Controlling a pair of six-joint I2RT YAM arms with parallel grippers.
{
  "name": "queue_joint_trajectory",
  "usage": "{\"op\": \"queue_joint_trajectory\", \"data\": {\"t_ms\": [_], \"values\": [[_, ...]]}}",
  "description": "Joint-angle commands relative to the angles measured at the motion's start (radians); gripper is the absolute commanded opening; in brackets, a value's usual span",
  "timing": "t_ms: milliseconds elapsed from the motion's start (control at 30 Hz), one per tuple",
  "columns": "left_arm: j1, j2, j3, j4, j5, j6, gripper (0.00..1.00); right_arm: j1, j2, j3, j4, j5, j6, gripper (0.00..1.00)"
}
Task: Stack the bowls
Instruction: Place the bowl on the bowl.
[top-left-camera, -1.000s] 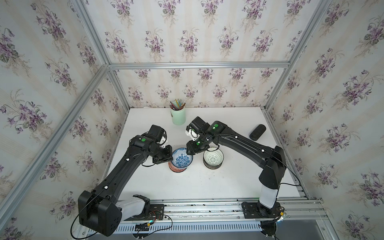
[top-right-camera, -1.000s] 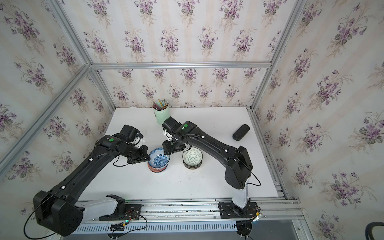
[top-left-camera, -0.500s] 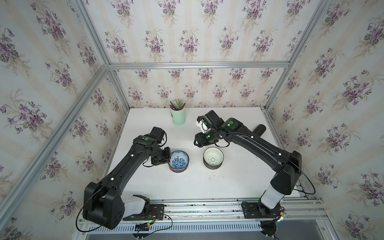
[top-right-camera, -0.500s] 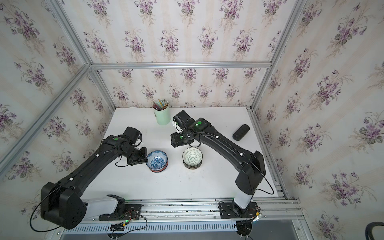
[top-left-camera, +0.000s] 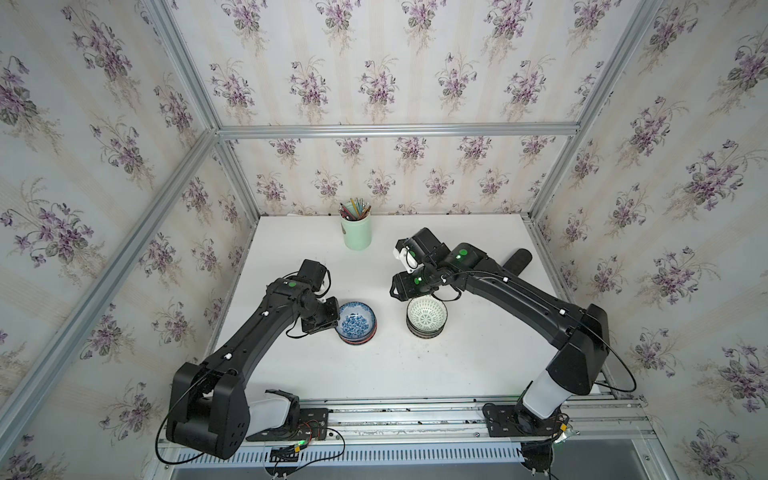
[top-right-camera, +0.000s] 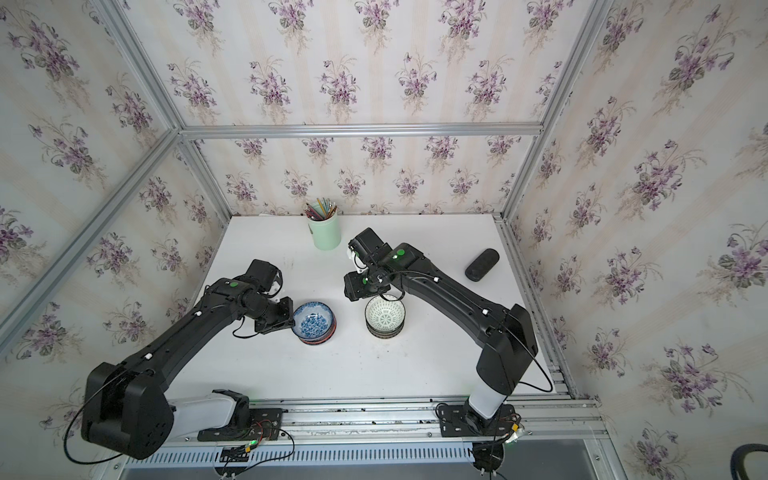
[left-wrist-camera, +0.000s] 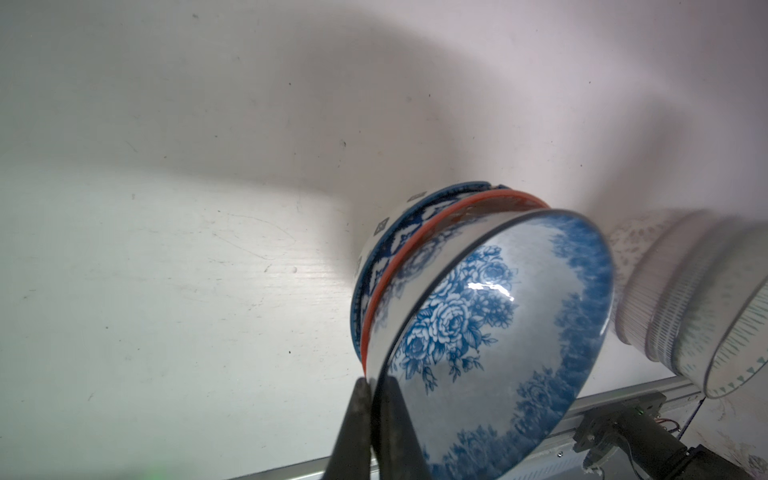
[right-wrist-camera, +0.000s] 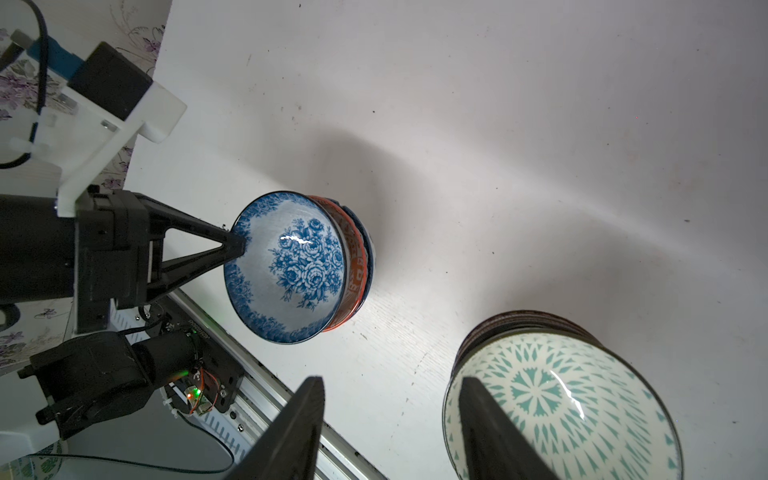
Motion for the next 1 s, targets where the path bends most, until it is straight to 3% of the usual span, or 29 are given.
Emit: {"op": "queue_joint_trajectory", "data": {"t_ms": [0,967], "values": [[0.001,0.004,-0.006,0.043,0.014,-0.005,0.00,0.000,-0.005,-0.003,0.019,-0.006,0.001,0.57],[0.002,0.023,-0.039,0.064,0.016,0.008,0.00,0.001,-0.004,-0.026,0.033,-0.016,0.003,0.56]]}}
